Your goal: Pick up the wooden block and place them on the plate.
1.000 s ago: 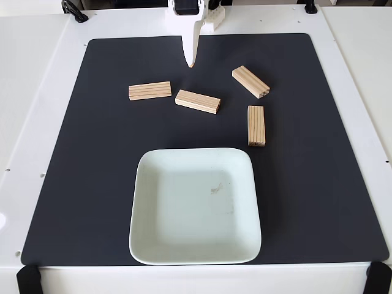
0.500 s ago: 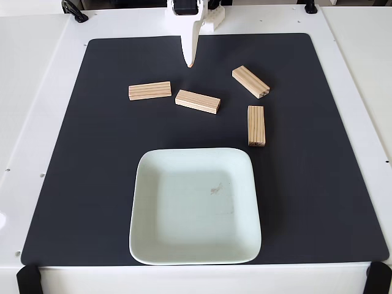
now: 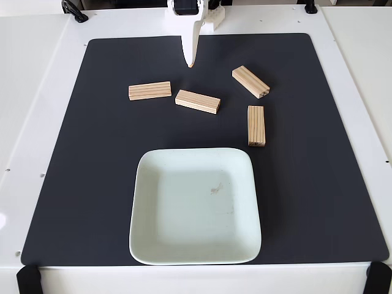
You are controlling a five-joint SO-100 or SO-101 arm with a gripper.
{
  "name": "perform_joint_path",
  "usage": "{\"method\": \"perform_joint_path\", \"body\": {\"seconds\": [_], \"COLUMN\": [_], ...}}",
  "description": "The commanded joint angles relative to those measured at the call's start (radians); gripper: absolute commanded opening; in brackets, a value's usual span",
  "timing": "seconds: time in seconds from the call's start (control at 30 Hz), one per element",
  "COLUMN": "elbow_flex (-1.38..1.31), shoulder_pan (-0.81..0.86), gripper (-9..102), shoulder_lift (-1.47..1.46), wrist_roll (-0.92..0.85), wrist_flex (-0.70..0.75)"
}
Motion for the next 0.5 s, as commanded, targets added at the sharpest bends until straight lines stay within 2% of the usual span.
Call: {"method": "perform_joint_path", "body": {"seconds": [0.0,0.47], "elbow_flex": [-0.041,-0.074], "shoulder_pan": [-0.005,0.003], "gripper": [0,0], "shoulder_lift": [0.002,-0.028], "wrist_roll": [-0.006,-0.008], "wrist_flex": [-0.002,0.011]}}
